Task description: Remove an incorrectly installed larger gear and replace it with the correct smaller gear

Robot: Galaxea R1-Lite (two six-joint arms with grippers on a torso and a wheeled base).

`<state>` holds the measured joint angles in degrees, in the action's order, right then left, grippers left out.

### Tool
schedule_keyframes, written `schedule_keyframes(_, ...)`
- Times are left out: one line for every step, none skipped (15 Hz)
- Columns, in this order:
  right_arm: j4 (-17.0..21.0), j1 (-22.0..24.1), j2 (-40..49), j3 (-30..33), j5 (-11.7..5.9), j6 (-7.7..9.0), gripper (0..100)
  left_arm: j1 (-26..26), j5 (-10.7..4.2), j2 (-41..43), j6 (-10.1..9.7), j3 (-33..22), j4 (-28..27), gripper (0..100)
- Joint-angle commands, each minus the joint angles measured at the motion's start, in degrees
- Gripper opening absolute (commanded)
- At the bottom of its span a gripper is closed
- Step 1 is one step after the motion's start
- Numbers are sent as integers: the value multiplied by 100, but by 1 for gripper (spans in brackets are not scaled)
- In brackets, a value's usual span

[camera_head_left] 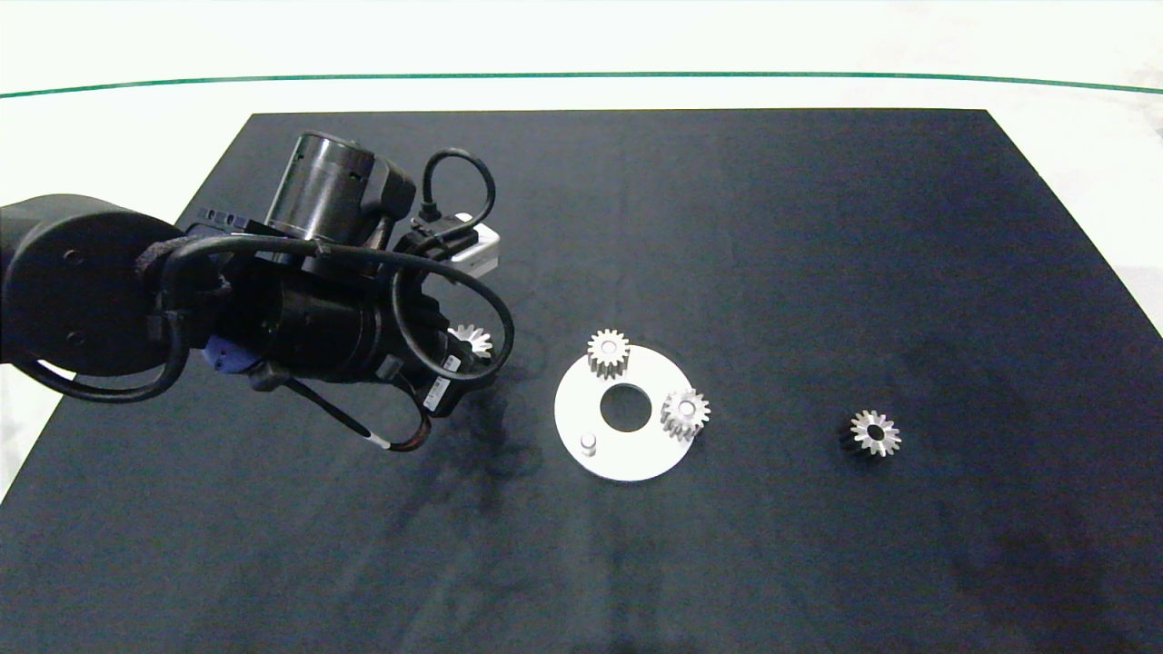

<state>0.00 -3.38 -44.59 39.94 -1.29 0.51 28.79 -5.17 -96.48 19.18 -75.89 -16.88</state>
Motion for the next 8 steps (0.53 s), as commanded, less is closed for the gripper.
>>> schedule_keyframes(-9, 4, 3, -3, -3, 2, 100, -251, -2, -12, 148, 197, 62, 28)
schedule_keyframes(-9, 4, 3, -12, -3, 2, 100, -322, -2, -20, 157, 294, 185, 28)
schedule_keyframes(-9, 4, 3, -21, -3, 2, 100, -366, 7, -29, 183, 390, 282, 28)
schedule_keyframes(-9, 4, 3, -30, -3, 2, 100, -383, -2, -29, 227, 470, 335, 28)
schedule_keyframes(-9, 4, 3, -30, -3, 2, 100, -410, -2, -20, 253, 540, 361, 28)
schedule_keyframes(-9, 4, 3, -30, -3, 2, 100, -410, -2, -20, 253, 557, 370, 28)
schedule_keyframes(-9, 4, 3, -30, -3, 2, 100, -418, -2, -20, 253, 575, 361, 28)
schedule_keyframes(-9, 4, 3, -30, -3, 2, 100, -445, -2, -20, 253, 584, 370, 100)
